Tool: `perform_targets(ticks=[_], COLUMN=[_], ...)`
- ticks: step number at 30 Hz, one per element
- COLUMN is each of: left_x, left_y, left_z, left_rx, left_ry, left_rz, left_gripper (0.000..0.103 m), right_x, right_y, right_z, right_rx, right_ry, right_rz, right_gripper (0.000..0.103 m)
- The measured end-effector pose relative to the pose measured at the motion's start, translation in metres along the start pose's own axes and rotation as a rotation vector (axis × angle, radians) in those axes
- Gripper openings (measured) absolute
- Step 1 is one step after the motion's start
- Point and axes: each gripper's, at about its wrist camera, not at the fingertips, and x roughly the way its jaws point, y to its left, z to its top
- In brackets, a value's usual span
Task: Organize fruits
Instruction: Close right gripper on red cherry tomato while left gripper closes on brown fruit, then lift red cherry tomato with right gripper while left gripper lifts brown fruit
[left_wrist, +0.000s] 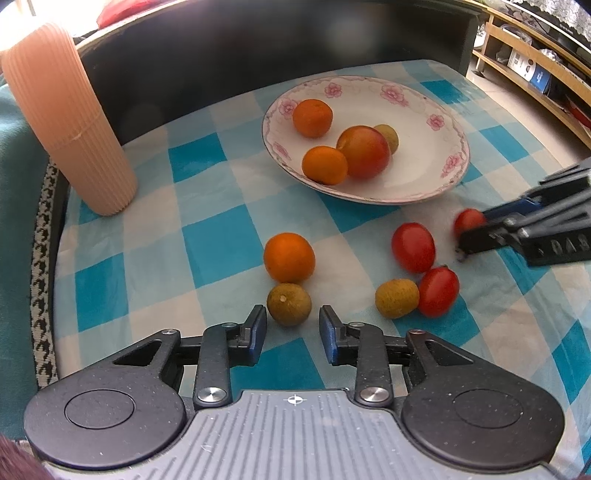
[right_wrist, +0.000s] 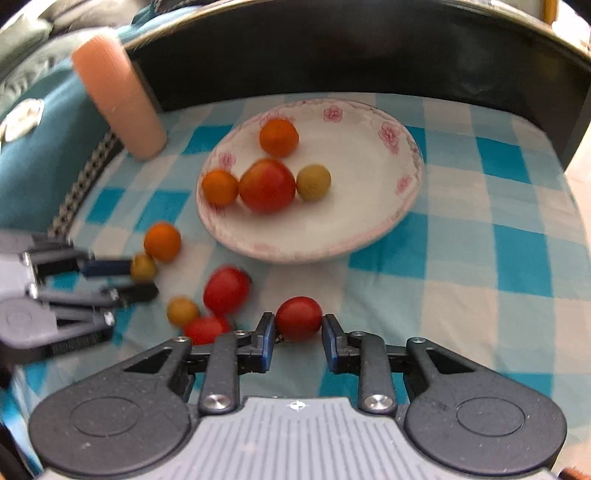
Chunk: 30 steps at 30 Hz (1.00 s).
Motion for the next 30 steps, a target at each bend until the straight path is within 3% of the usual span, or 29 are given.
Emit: perform_targets(ticks=[5, 10, 22, 30], left_x=[-0.006, -0.003, 0.0, -0.031], left_y=[-0.005, -0.002, -0.014, -0.037], left_z=[-0.003, 0.002, 0.003, -0.015], left_rx=[0.006, -0.017, -0.003, 0.0], left_ry=[-0.028, -0.025, -0.011, -0.016], left_rz=[0.012, 0.031, 0.078, 0.044], left_gripper=[0.034, 0.039, 0.032, 0.032], right_x=[-0.02, -0.041, -0.032, -0.03], right_y=[0.005, 0.002, -0.005, -0.002], right_z=[-0.027, -0.046, -0.035, -0.05], right_rx=[-0.057, -0.033, -0.025, -0.107], right_ry=[-0.007, -0.029, -0.029, -0.005], right_rz=[-0.045, -0.038, -0.05, -0.06], right_gripper=[0.044, 0.044, 0.044, 0.044])
